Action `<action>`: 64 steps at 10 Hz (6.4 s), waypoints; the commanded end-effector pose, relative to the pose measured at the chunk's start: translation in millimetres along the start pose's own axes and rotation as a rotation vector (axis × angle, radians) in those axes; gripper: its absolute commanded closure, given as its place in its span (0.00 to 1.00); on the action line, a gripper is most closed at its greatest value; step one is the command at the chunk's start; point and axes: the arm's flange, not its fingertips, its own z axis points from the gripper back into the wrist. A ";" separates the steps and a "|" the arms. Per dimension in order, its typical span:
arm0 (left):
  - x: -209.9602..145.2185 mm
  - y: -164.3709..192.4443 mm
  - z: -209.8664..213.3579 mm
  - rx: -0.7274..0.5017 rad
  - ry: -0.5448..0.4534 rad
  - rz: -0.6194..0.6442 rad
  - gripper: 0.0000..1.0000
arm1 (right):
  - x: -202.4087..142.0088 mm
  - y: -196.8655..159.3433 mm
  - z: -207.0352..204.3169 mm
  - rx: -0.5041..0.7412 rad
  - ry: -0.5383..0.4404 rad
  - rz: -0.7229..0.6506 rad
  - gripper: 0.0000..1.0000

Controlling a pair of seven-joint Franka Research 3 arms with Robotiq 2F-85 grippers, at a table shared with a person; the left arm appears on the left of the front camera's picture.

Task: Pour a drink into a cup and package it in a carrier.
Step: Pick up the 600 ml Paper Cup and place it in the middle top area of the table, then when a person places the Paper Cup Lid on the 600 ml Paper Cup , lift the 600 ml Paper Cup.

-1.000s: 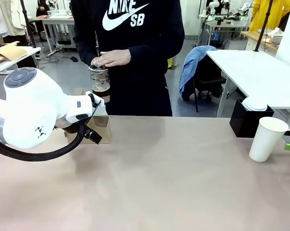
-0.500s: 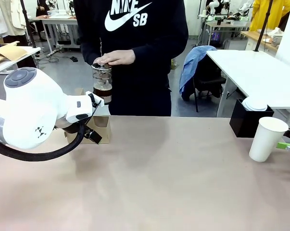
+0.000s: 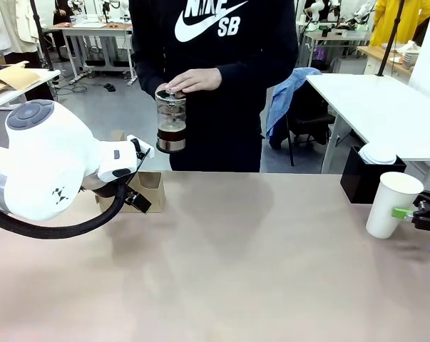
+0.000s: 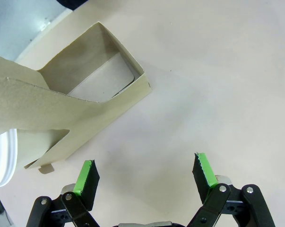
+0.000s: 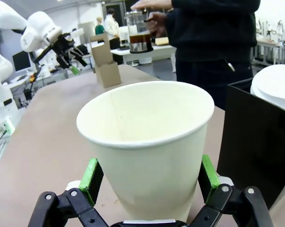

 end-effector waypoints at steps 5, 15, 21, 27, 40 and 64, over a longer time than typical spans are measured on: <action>-0.2 0.2 0.1 -0.001 0.000 0.000 0.00 | -8.0 -1.8 -31.0 0.001 -0.040 0.053 0.06; -0.2 0.2 0.1 -0.001 0.000 0.000 0.00 | 66.0 40.8 -64.0 -0.083 -0.082 -0.091 0.20; -0.2 0.2 0.1 -0.001 0.000 0.000 0.00 | 105.8 49.4 -241.7 -0.103 -0.125 -0.082 0.20; -0.2 0.2 0.1 -0.001 0.000 0.000 0.00 | 60.5 10.8 -319.9 -0.196 -0.112 -0.060 0.20; -0.2 0.2 0.1 -0.001 0.000 0.000 0.00 | 54.7 8.5 -314.3 -0.170 -0.108 -0.081 0.20; -0.2 0.2 0.1 -0.001 0.000 0.000 0.00 | 54.7 8.5 -314.3 -0.170 -0.108 -0.081 0.20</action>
